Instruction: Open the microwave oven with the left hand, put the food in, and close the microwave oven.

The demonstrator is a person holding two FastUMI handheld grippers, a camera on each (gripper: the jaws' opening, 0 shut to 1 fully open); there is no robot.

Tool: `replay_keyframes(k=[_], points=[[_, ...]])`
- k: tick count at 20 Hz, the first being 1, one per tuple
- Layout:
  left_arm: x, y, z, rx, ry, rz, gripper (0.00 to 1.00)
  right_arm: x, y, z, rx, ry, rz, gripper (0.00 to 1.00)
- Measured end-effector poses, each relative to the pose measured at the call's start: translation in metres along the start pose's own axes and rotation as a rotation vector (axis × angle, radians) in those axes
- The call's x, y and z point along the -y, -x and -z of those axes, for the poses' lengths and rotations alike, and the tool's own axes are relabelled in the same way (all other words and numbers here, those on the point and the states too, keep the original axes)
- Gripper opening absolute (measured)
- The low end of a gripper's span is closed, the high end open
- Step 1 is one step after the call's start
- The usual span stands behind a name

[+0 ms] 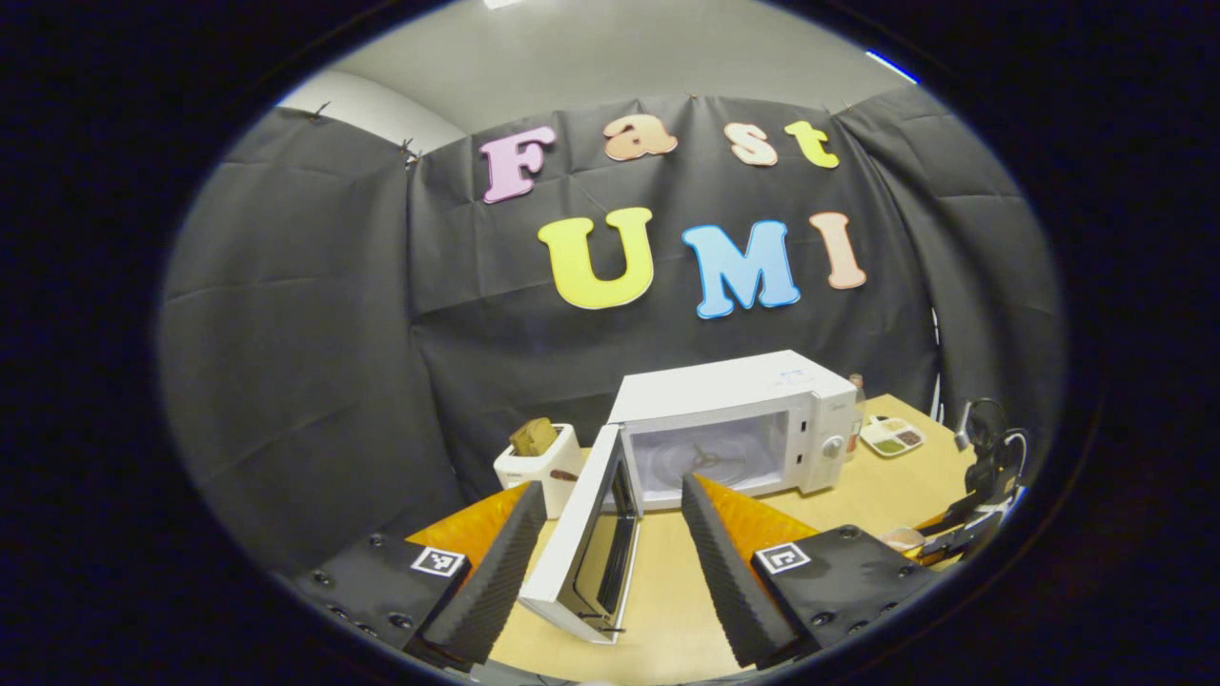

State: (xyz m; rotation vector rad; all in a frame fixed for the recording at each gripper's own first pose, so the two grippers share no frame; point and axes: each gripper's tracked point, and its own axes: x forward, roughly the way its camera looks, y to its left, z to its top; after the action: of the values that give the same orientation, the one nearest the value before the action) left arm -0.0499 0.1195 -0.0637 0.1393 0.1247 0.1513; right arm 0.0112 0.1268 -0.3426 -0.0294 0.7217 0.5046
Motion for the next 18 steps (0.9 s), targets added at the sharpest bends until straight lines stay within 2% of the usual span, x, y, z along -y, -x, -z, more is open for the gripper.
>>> replay_keyframes(k=[5, 11, 14, 18], points=[[0.010, -0.006, -0.004, 0.026, 0.009, 0.049, 0.95, -0.046, 0.001, -0.071, 0.096, -0.181, -0.132, 0.63], [0.016, -0.014, 0.012, 0.000, 0.022, 0.103, 0.94, -0.081, -0.035, -0.132, 0.172, -0.302, -0.198, 0.63], [0.010, -0.020, 0.017, -0.011, -0.003, 0.108, 0.94, -0.090, -0.061, -0.158, 0.225, -0.344, -0.181, 0.63], [-0.005, -0.026, 0.030, -0.036, 0.009, 0.101, 0.95, -0.099, -0.102, -0.196, 0.272, -0.458, -0.186, 0.63]])
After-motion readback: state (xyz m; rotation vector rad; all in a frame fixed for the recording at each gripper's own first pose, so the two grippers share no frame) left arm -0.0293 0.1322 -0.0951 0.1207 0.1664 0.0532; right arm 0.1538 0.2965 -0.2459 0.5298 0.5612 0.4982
